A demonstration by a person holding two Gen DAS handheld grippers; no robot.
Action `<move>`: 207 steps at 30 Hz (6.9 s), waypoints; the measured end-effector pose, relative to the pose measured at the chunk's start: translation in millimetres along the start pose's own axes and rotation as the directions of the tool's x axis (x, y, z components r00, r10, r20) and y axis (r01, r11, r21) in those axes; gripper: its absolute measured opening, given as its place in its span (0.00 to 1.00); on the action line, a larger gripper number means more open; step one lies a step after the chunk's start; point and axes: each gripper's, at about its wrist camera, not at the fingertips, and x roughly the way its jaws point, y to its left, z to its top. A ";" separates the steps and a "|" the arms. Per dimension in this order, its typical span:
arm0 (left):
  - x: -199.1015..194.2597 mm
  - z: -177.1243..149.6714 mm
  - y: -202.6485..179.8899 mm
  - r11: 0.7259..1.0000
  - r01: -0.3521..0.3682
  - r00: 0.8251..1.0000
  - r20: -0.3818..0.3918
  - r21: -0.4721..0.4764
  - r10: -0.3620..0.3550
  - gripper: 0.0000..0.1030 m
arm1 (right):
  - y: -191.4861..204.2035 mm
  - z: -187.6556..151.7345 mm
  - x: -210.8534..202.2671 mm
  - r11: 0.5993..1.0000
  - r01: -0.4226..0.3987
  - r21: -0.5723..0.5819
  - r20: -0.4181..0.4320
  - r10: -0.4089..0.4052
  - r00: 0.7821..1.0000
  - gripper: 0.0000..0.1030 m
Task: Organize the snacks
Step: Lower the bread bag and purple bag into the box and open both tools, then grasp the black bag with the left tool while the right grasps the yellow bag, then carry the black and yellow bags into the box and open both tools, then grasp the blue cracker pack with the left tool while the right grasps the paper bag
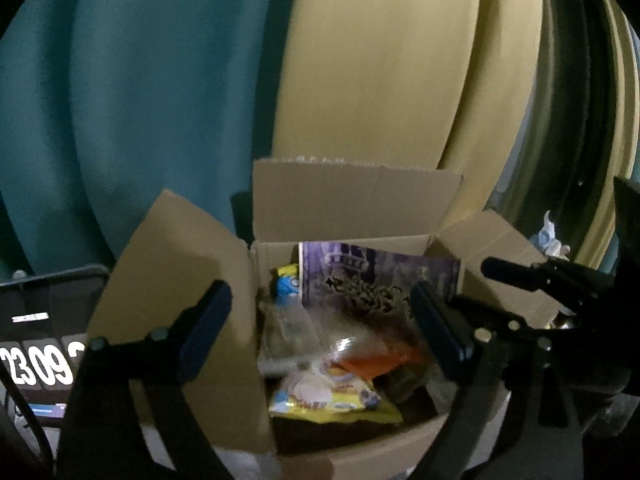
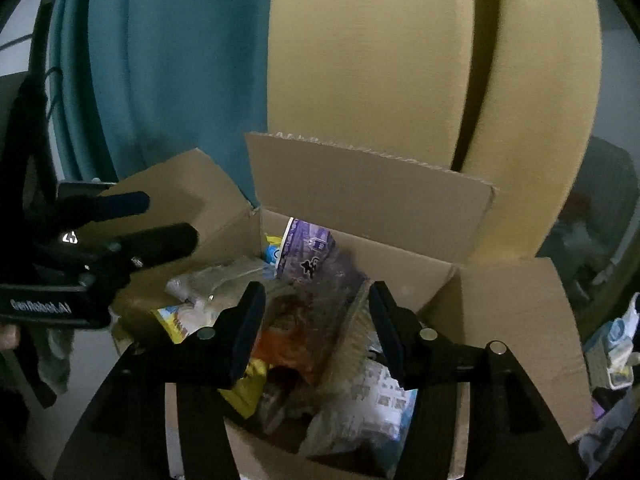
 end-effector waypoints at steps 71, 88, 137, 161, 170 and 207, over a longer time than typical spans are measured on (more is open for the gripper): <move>-123.3 -280.6 -84.6 0.989 0.112 0.904 -0.423 0.094 -0.062 0.81 | 66.7 -273.0 -124.7 0.969 0.004 0.248 -0.326 0.080 0.942 0.76; -127.2 -246.8 -81.9 0.980 0.166 0.921 -0.373 0.109 -0.114 0.29 | 53.8 -226.7 -165.4 0.977 0.007 0.214 -0.185 0.034 0.982 0.29; -19.7 -37.9 -59.9 0.977 0.140 0.988 -0.089 0.160 -0.127 0.29 | -36.4 -52.9 -78.5 0.994 0.003 0.110 0.039 -0.007 0.999 0.29; 76.7 -34.0 -48.0 0.988 0.137 0.971 -0.206 0.076 -0.119 0.31 | -50.2 -39.0 31.9 0.994 -0.022 0.111 -0.052 0.028 0.998 0.29; 59.0 -28.2 -47.2 0.990 0.129 0.980 -0.163 0.059 -0.118 0.65 | -46.4 -44.7 26.1 0.994 0.042 0.098 -0.080 -0.034 0.996 0.64; -89.3 -88.7 -117.6 0.984 0.169 0.979 -0.124 0.055 -0.161 0.76 | -26.8 -114.0 -136.6 0.987 0.083 0.136 -0.012 -0.082 0.997 0.64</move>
